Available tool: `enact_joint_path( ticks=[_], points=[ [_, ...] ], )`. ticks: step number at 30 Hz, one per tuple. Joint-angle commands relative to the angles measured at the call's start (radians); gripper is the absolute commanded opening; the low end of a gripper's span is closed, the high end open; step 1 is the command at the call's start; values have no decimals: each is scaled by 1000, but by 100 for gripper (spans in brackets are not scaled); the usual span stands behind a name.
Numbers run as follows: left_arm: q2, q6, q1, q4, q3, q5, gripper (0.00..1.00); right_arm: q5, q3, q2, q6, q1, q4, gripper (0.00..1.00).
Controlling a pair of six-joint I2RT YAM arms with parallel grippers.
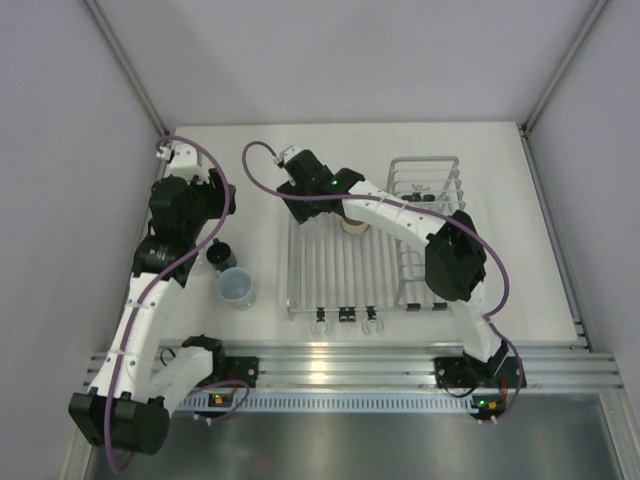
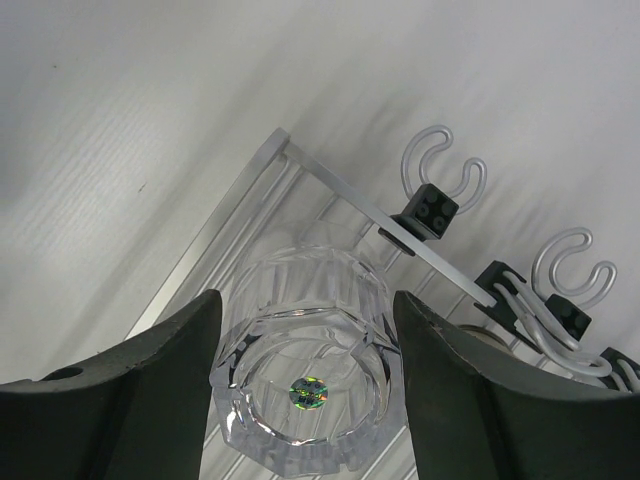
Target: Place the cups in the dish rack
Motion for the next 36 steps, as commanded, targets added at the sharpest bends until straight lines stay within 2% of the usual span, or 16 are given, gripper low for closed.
enact_joint_path(
  ticks=[1, 4, 7, 8, 11, 13, 14, 17, 21, 30, 36],
  points=[
    [-13, 12, -1, 9, -3, -11, 59, -19, 61, 27, 5, -13, -17, 0],
    [-10, 11, -1, 6, -1, -11, 59, -17, 73, 43, 8, -19, -23, 1],
    [-10, 9, -1, 6, -3, -14, 61, -20, 73, 44, 17, -22, -24, 23],
    [-10, 9, -1, 6, -3, -17, 62, -20, 72, 44, 18, -22, -23, 39],
    [-9, 6, -1, 5, -1, -24, 64, -23, 72, 43, 16, -24, -21, 55],
    [-7, 8, -1, 5, -3, -24, 64, -23, 72, 38, 10, -24, -23, 60],
    [-9, 6, -1, 5, -4, -27, 65, -23, 70, 40, 11, -24, -23, 70],
    [-9, 6, -1, 3, -3, -29, 65, -16, 72, 38, 10, -27, -23, 80],
    [-12, 6, -1, 3, -3, -29, 65, -2, 72, 35, 5, -27, -21, 84],
    [-9, 14, -1, 3, -7, -58, 66, 60, 18, -48, 8, -32, 58, 85],
    [5, 24, -1, 2, -12, -107, 65, 75, -156, -221, 24, -48, 227, 86]
  ],
)
